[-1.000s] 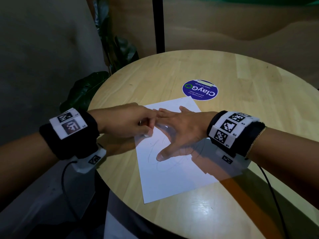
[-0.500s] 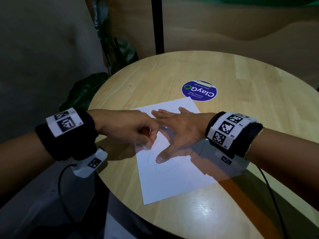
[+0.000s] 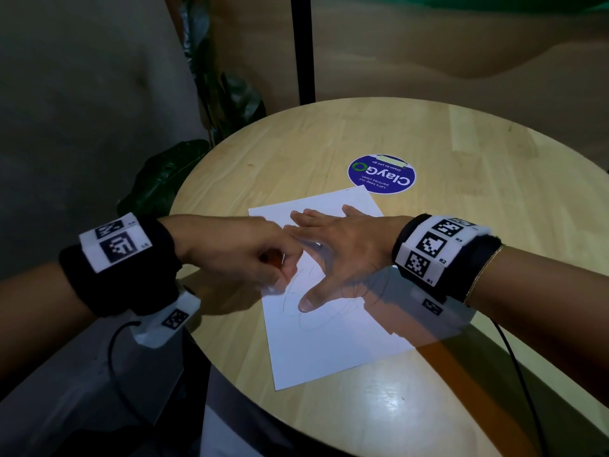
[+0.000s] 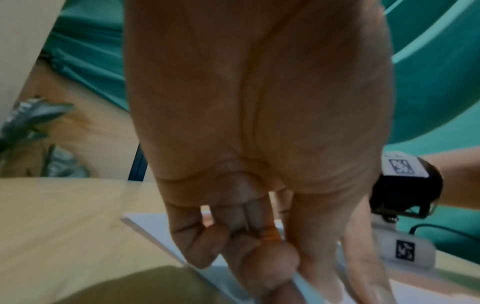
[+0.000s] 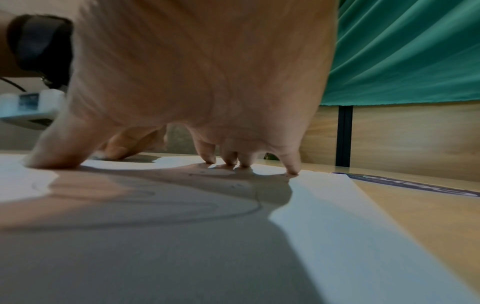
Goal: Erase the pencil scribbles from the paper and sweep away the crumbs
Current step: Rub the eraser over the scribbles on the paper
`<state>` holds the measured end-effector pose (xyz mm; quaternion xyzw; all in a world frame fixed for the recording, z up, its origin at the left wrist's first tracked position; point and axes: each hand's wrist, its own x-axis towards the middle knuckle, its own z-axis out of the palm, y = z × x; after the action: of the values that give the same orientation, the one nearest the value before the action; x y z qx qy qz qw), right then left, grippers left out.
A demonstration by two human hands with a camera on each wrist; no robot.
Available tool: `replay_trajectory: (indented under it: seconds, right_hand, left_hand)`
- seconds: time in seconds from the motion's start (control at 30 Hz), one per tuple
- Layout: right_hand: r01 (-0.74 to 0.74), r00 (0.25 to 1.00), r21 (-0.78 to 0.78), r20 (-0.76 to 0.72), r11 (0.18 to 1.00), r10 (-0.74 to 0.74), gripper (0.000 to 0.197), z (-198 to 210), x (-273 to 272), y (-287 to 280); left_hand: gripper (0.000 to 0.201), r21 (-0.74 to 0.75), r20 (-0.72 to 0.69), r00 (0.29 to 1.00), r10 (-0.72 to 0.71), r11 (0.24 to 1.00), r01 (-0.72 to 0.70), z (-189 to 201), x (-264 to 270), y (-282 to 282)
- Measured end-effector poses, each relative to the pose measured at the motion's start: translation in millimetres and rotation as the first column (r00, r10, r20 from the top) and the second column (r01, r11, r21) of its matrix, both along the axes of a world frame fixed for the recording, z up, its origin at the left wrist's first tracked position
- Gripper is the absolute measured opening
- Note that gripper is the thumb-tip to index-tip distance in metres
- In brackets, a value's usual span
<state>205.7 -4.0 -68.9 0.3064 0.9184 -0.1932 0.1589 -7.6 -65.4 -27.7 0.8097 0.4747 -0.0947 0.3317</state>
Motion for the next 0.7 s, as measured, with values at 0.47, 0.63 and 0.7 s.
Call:
replay_trajectory:
  seconds: [0.47,0.63,0.7]
  right_hand:
    - [0.028,0.998,-0.03,-0.057,0.999,-0.029,0.115,-2.7,2.1,1.5]
    - [0.083,0.992,0.045,-0.103,0.996,-0.078,0.102,-2.6,3.9,-2.4]
    - [0.096,0.989,0.007,-0.11,0.995,-0.094,0.095,-0.5,4.1,-2.5]
  left_hand:
    - [0.005,0.266,-0.051,0.994,0.1,0.96,-0.083,-3.2,-5.6,7.5]
    - [0.01,0.05,-0.049,0.999,0.018,0.999,-0.016,-2.4,8.6,6.8]
    - [0.007,0.156,-0.048,0.999,0.017,0.988,-0.01,-2.9,10.1,12.8]
